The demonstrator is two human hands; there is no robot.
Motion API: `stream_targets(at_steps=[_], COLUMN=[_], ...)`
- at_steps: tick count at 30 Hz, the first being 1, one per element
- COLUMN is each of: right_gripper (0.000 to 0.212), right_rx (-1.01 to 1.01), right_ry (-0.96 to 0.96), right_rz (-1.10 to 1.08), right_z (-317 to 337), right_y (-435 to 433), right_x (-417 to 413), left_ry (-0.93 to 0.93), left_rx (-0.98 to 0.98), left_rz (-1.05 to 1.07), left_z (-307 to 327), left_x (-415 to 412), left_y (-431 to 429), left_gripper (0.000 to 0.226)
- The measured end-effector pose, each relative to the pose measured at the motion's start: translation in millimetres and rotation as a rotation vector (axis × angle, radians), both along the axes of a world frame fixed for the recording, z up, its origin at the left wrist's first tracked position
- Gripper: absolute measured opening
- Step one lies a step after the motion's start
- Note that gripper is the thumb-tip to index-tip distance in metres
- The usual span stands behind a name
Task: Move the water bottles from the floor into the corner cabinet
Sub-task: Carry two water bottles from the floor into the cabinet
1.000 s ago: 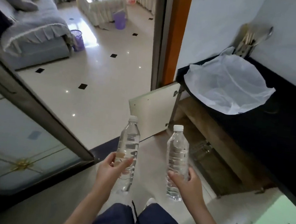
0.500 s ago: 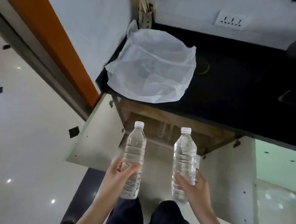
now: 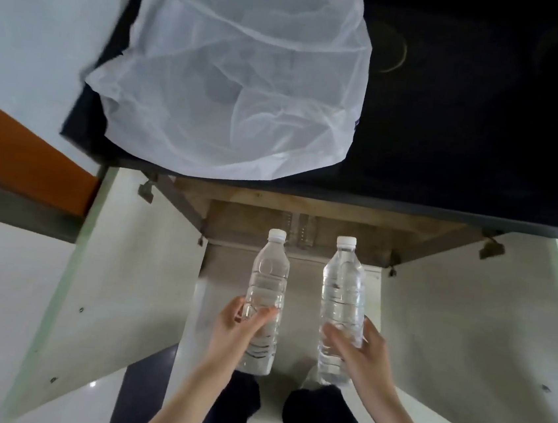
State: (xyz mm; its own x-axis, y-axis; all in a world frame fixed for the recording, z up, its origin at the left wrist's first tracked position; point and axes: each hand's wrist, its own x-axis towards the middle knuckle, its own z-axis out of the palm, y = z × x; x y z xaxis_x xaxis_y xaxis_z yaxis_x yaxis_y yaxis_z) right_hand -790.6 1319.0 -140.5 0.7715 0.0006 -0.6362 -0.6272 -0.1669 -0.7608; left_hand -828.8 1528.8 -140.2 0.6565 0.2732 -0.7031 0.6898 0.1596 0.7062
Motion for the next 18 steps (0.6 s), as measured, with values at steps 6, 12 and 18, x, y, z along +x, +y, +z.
stream_targets(at_steps=[6,12,18], right_gripper=[0.026,0.021,0.016], right_rx=[-0.029,-0.059,-0.109], right_ry=[-0.008,-0.109,-0.307], right_rz=[0.009,0.022,0.001], right_z=[-166.1,-322.9,-451.0], right_y=[-5.4,-6.2,3.9], right_x=[43.7,107.2,171.7], left_ry=[-0.011,-0.083,-0.239], left_rx=[-0.016,0.08,0.193], left_rz=[-0.022,-0.046,-0.056], left_z=[-166.3,-332.0,-473.4], left_x=[46.9,116.2,190.7], left_y=[10.9,33.3,51.3], left_gripper=[0.023,0.035,0.031])
